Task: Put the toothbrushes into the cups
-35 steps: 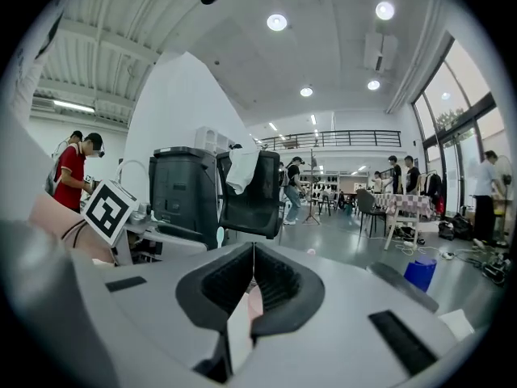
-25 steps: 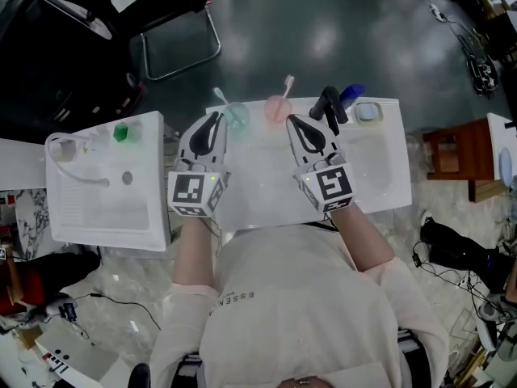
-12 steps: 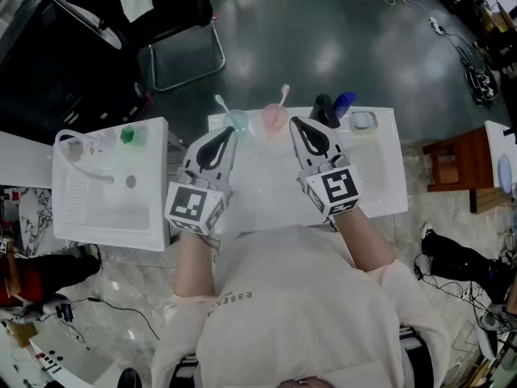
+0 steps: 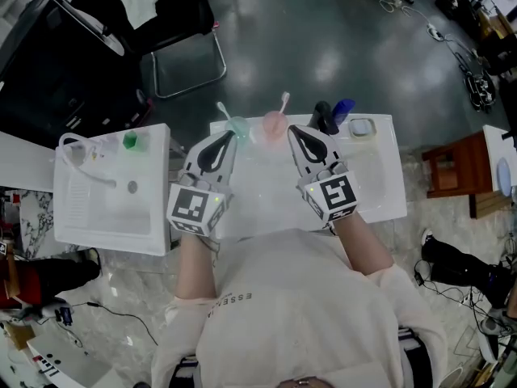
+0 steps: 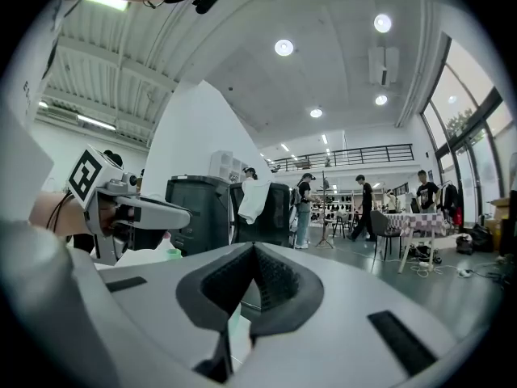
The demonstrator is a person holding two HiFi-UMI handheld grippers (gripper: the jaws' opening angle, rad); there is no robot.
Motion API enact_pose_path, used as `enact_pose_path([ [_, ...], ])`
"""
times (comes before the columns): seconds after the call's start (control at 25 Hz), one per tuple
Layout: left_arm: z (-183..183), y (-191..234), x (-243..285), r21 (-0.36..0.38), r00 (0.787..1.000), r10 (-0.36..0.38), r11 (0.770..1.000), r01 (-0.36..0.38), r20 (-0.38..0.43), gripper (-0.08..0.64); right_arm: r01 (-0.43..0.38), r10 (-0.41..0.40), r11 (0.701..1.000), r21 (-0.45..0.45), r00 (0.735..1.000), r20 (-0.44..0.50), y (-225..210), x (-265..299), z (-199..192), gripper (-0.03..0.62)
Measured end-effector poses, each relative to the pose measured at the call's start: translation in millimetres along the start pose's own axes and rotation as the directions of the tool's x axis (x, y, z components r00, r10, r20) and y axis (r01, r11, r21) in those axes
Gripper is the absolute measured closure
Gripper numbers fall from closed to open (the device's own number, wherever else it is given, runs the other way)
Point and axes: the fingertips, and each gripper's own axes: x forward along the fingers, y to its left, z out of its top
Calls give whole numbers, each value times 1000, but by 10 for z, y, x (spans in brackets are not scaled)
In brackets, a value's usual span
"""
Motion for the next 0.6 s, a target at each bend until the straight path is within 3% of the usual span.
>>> enact_pose_path([
  [0.6, 23, 126, 4, -17, 1000, 24, 1000, -24, -15, 555, 30, -29, 999, 12, 1000, -6, -24, 44, -7, 577],
])
